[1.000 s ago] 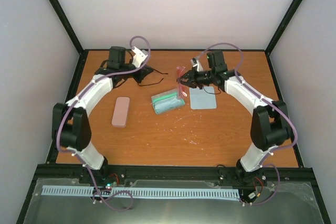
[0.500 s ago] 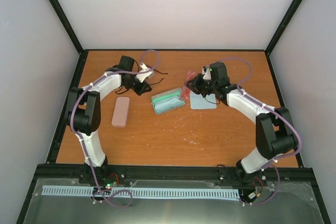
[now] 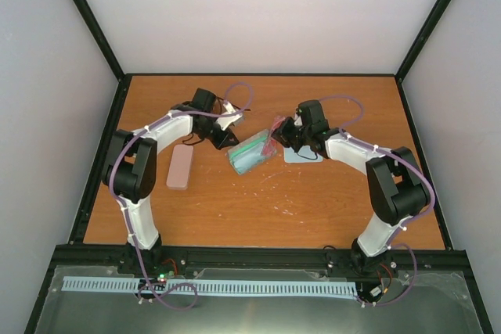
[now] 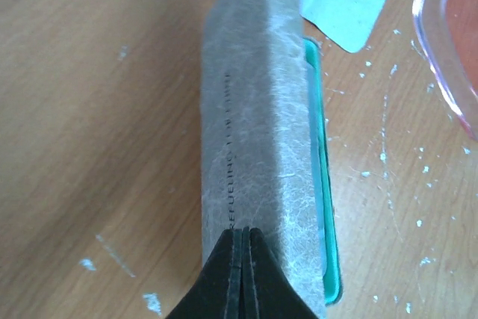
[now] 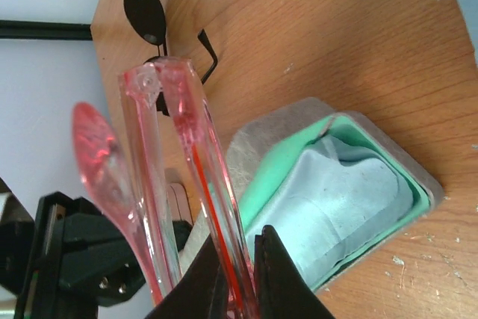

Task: Organize the sunglasses
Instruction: Adjust the sunglasses case at the center of the board.

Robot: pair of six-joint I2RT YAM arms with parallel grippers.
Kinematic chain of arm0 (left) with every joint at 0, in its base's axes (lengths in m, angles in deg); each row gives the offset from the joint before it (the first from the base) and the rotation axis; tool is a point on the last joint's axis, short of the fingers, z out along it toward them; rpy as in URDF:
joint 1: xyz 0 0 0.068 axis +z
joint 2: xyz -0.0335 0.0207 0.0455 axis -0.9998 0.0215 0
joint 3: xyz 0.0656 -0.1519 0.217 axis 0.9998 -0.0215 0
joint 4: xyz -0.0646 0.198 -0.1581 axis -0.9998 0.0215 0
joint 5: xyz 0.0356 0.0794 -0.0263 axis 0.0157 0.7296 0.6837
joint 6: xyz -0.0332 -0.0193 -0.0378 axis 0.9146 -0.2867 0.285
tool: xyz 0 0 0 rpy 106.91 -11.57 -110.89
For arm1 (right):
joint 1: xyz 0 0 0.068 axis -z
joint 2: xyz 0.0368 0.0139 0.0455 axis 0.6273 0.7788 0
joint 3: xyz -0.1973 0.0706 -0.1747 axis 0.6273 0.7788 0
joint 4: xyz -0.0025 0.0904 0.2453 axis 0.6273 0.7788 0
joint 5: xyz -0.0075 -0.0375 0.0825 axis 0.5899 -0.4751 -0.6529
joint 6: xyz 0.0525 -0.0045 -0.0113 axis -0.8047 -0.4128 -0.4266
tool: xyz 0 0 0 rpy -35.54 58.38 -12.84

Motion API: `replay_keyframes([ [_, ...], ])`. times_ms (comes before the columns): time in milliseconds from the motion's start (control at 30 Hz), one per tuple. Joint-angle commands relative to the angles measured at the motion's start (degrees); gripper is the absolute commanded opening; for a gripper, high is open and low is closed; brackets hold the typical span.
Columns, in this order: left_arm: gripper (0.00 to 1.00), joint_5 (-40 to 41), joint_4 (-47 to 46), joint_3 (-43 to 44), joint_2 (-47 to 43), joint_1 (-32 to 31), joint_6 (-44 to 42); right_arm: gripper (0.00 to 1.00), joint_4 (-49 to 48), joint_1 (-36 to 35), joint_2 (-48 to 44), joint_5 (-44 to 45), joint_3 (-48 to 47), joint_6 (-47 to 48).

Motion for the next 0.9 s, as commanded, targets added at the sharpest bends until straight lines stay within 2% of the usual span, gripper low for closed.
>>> replay_keyframes([
  [0, 0.02, -1.8, -0.1, -0.8, 0.6, -1.1, 1.5, 0.03, -0.4, -0.2, 0.4, 3.1, -0.5, -1.7],
  [133, 0.02, -2.9, -0.5, -1.2, 0.5, -1.9, 2.8, 0.03, -1.5, -0.5, 2.4, 2.1, -0.8, -1.8],
  [433, 0.02, -4.2, -1.5, -1.2, 0.2, -2.9, 5.0, 0.03, -0.4, -1.5, 12.1, -7.1, -7.4, 2.2],
  [700, 0.02, -4.2, -2.6, -1.5, -0.2, -2.9, 5.4, 0.03, -0.9, -3.1, 17.3, -10.0, -10.5, 0.3],
  [867, 0.02, -4.6, -3.0, -1.6, -0.3, -2.9, 5.7, 0.03, 4.1, -4.2, 19.4, -10.7, -12.8, 2.3],
])
